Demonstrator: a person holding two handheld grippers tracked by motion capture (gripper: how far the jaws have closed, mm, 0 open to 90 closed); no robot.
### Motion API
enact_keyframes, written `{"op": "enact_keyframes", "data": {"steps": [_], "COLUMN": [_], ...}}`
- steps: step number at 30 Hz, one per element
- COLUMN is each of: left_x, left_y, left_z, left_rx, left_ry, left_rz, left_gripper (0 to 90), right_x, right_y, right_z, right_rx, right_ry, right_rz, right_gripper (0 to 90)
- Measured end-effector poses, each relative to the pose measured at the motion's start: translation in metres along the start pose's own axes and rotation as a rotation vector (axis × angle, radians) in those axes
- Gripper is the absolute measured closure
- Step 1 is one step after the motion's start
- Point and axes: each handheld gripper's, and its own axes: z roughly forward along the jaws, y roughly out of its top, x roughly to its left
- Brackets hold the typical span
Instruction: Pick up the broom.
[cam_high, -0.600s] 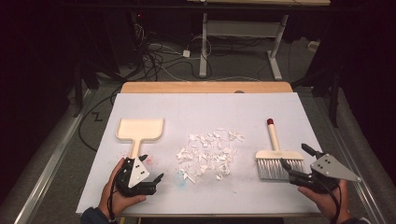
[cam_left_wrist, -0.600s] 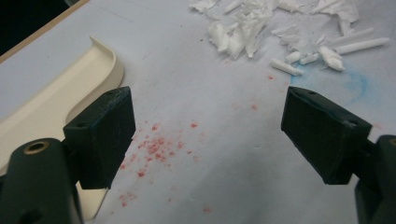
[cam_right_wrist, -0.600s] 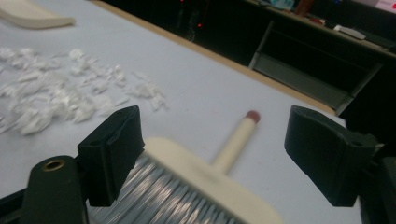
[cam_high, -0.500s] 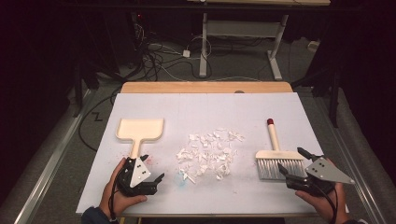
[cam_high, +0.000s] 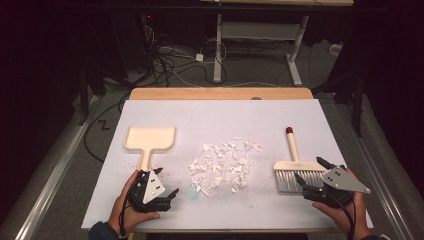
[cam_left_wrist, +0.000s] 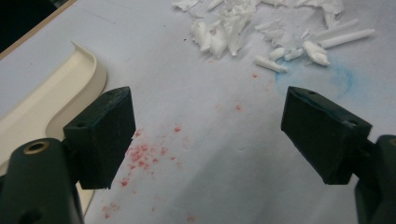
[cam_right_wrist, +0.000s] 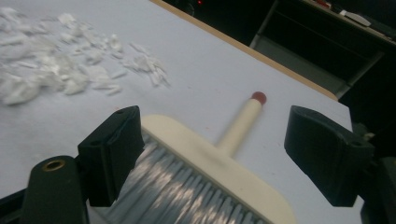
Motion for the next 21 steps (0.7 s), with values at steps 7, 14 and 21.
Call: {"op": "enact_keyframes", "data": {"steps": [7, 14, 21], "left_x": [0.000, 0.000, 0.001], "left_y": [0.001, -0.001, -0.002], "left_z": [0.002, 0.002, 0.003], "left_rx": [0.008, 0.018, 0.029], "left_ry": [-0.005, -0.022, -0.031], "left_rz": [0.004, 0.004, 0.002], "left_gripper": [17.0, 17.0, 17.0], "right_x": [-0.020, -0.036, -0.050], "right_y": [0.013, 0.038, 0.026], "right_z": [0.026, 0.067, 0.123], "right_rx": [0.076, 0.261, 0.444], "right_ry": [-0.001, -0.008, 0.034], "right_rz": [0.057, 0.181, 0.280], "right_gripper": [20.9, 24.7, 30.5]}}
